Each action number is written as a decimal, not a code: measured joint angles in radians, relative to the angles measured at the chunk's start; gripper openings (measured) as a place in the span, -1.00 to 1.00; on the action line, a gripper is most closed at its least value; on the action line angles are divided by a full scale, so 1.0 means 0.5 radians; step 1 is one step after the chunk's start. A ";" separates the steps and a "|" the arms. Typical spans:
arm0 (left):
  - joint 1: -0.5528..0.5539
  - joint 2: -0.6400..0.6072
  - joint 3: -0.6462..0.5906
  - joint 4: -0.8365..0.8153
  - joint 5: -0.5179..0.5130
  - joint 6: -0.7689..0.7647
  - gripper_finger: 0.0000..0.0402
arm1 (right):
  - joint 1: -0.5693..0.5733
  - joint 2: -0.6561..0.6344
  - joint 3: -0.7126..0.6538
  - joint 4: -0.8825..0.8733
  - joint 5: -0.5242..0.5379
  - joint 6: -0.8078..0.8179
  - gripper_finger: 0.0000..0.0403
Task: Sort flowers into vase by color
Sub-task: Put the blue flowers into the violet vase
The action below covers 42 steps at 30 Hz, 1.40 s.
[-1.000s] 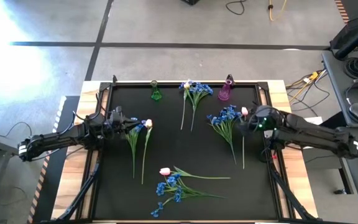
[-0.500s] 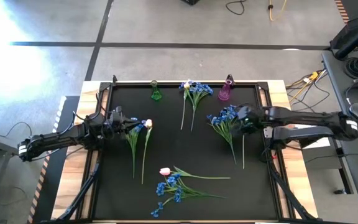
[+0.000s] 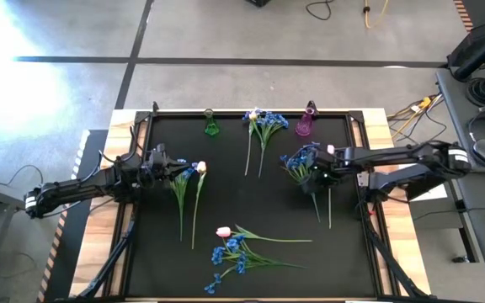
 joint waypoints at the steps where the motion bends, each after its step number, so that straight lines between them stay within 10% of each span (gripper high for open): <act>1: 0.001 0.000 0.000 0.000 0.000 0.000 -1.00 | 0.001 0.026 0.000 -0.001 0.004 0.009 0.27; 15: 0.000 0.000 0.000 0.000 0.001 0.000 -1.00 | 0.008 0.276 0.005 0.133 0.139 0.000 0.10; 42: 0.000 0.000 0.000 0.000 0.000 0.000 -1.00 | 0.008 0.277 0.299 0.122 0.097 -0.176 -0.81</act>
